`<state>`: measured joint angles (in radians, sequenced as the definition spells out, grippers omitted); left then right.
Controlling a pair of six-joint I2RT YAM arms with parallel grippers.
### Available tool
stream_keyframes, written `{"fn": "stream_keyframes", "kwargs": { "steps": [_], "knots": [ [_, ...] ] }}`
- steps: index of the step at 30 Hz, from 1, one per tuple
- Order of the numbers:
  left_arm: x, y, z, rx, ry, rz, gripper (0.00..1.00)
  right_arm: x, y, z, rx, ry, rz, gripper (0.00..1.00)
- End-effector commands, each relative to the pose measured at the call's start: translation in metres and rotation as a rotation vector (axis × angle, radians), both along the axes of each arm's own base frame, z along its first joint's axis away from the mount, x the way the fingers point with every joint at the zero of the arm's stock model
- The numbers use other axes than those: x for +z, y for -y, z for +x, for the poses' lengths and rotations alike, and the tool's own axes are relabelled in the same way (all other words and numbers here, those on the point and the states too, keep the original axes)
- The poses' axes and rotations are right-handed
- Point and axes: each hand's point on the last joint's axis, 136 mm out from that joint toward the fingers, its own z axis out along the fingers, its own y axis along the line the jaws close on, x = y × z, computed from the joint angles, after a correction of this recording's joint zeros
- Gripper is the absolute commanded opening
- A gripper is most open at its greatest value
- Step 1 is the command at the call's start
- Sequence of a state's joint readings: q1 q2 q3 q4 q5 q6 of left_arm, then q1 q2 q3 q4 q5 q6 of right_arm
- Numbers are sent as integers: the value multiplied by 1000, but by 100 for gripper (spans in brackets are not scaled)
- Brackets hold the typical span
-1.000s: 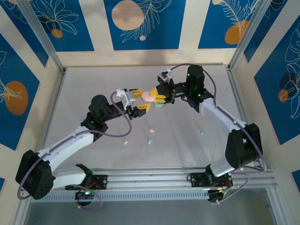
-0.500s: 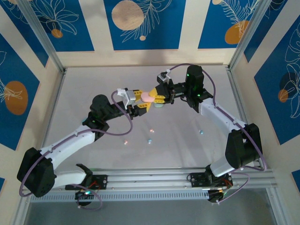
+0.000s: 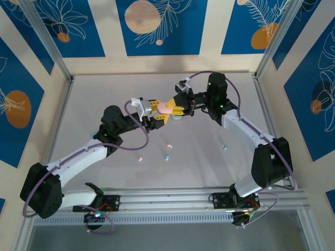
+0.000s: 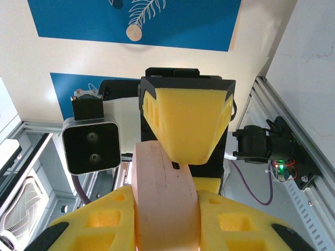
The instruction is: Insert wireless bluetooth earbuds into charging case
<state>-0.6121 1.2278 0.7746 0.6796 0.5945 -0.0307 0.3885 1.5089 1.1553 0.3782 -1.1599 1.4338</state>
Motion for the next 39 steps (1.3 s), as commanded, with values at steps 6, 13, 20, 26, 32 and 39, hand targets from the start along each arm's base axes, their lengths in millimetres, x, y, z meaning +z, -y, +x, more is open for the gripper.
{"fn": "stream_keyframes", "kwargs": {
  "steps": [6,13,20,26,32,39],
  "knots": [
    [18,2,-7,-33,33,-57,50,0,-1,-5,33,4,4,17],
    [12,4,-5,-33,24,-27,47,2,-1,-5,31,10,9,17],
    [11,3,-5,-28,27,-18,51,2,-1,-6,31,10,9,17],
    [16,2,-6,-26,35,-31,49,-1,-1,-5,27,1,4,18],
    [16,3,-6,-29,31,-38,48,-2,-1,-5,28,2,4,17],
    [17,4,-6,-37,28,-45,49,-3,-1,-4,26,0,3,17]
  ]
}}
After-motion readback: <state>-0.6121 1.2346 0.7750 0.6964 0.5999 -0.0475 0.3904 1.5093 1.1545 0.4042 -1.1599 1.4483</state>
